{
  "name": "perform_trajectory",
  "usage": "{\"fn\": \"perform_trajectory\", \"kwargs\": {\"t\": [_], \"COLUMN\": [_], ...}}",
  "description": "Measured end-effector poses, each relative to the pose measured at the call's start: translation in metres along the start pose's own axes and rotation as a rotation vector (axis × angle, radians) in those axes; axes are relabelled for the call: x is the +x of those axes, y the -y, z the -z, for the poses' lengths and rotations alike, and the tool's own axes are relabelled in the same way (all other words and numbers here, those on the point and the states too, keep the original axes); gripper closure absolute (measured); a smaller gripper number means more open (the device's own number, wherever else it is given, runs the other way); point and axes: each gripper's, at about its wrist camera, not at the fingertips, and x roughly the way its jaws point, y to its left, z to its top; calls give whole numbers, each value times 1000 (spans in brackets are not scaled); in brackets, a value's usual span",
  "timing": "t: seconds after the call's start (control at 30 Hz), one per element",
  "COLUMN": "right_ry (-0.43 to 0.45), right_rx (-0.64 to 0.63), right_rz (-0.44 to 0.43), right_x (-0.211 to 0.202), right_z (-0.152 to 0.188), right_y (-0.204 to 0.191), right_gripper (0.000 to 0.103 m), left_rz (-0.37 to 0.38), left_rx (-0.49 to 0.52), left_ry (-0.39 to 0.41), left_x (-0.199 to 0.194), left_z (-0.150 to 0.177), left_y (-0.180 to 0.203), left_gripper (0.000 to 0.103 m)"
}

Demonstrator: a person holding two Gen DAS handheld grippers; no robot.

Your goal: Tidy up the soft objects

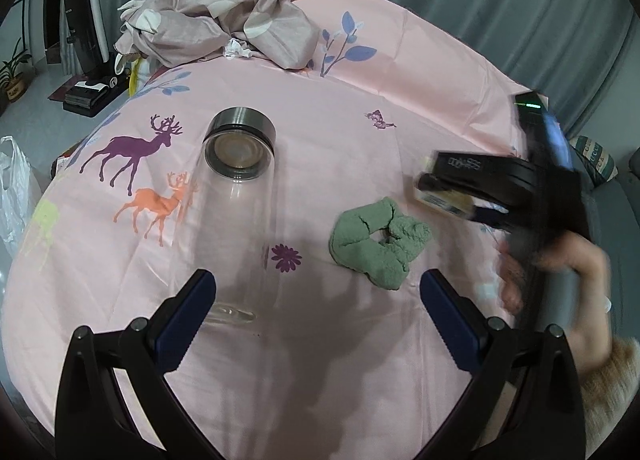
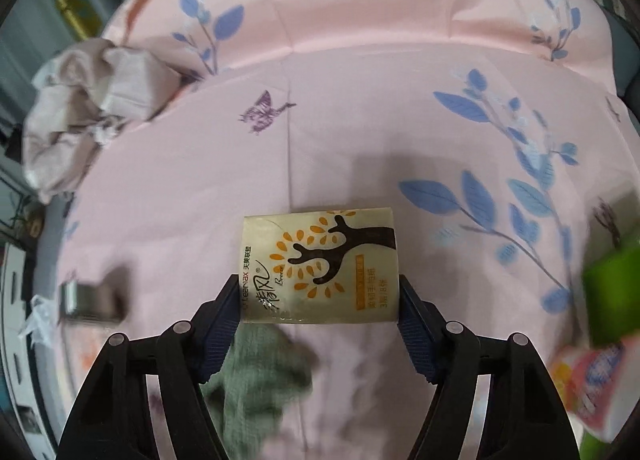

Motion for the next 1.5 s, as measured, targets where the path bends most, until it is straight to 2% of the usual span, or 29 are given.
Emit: {"fn": "perform_trajectory", "kwargs": {"t": [0.17,0.37,0.43,0.5,0.57,0.63,0.8,0.9,0.97,1.03,1.13,1.27,1.33,1.4,1.5], "right_ry": [-1,-85,-98,-105,-102,-102,-50,-18,-11,-10,-55,-65,-83,-101,-110], "right_rx": [-97,-72,-98,-115,-115,-103,-54,26,26,24,52,65,46,35,23], "right_rz": [-43,-129,-80,-46,-58,-71,-99,-155,-155,-153,-197,-244,-259,-256,-230], "right_x": [-45,-59,-57,-52,-50,-52,-67,-73,-74,-71,-63,-56,-50,-43,-38], "right_z": [46,102,118,126,129,128,126,122,120,119,117,118,119,120,121], "right_y": [1,18,20,21,25,32,50,66,68,69,74,73,68,65,64], "right_gripper": [29,29,28,27,24,17,16,17,19,27,37,40,43,48,51], "left_rz": [-17,-28,-25,-25,-21,-9,58,130,187,224,243,266,277,296,293], "left_rx": [-5,20,29,39,49,55,56,62,58,67,82,108,120,118,131], "left_ry": [-2,-11,-18,-19,-21,-29,-74,-115,-155,-199,-246,-294,-312,-328,-312], "left_x": [0,3,3,3,3,4,10,14,18,24,32,41,45,49,48], "left_z": [1,6,7,9,11,13,19,25,30,36,44,54,57,60,62], "left_y": [-1,6,8,11,14,17,26,37,43,51,60,70,74,75,78], "left_gripper": [2,2,2,2,2,2,3,11,17,30,44,58,71,77,77]}}
